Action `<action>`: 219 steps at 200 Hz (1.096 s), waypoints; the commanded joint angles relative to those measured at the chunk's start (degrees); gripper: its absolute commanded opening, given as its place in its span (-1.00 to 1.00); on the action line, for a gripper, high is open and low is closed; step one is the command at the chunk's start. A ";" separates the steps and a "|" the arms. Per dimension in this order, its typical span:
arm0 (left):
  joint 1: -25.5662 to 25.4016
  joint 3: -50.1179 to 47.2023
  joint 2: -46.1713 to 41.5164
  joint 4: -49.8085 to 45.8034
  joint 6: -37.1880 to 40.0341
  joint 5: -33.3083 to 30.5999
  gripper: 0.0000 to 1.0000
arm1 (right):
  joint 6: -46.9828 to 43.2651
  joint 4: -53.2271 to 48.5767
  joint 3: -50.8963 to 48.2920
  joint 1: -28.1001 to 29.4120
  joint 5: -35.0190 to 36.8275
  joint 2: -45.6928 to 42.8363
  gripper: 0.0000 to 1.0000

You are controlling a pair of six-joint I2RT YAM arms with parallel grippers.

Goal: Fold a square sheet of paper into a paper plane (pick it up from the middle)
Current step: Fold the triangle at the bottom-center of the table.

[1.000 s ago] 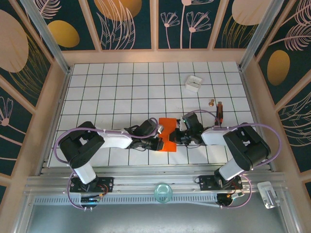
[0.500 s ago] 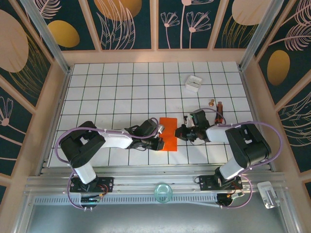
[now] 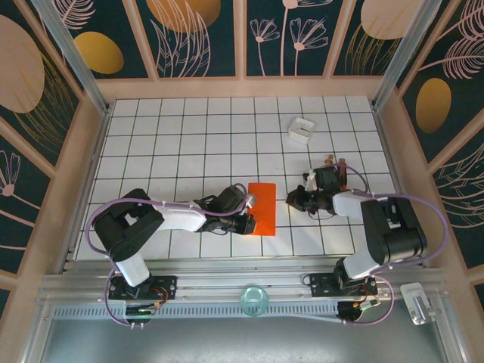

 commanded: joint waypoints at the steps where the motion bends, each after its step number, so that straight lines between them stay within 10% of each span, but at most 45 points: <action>1: 0.09 -3.10 3.73 -11.68 0.46 -3.01 -1.00 | 0.64 -0.64 -1.40 1.40 -0.15 -6.12 -1.00; 123: 0.12 -1.02 2.83 -12.86 -0.08 -2.95 -1.00 | 2.97 6.56 -1.51 13.45 3.50 5.80 -1.00; 192: 0.16 8.06 -4.16 -8.19 -4.81 2.12 -0.25 | 2.32 7.50 -5.72 12.80 4.59 6.94 -1.00; 219: 0.15 10.40 -1.86 -4.74 -6.17 2.72 -0.61 | 2.47 7.59 -5.94 12.67 4.65 6.77 -1.00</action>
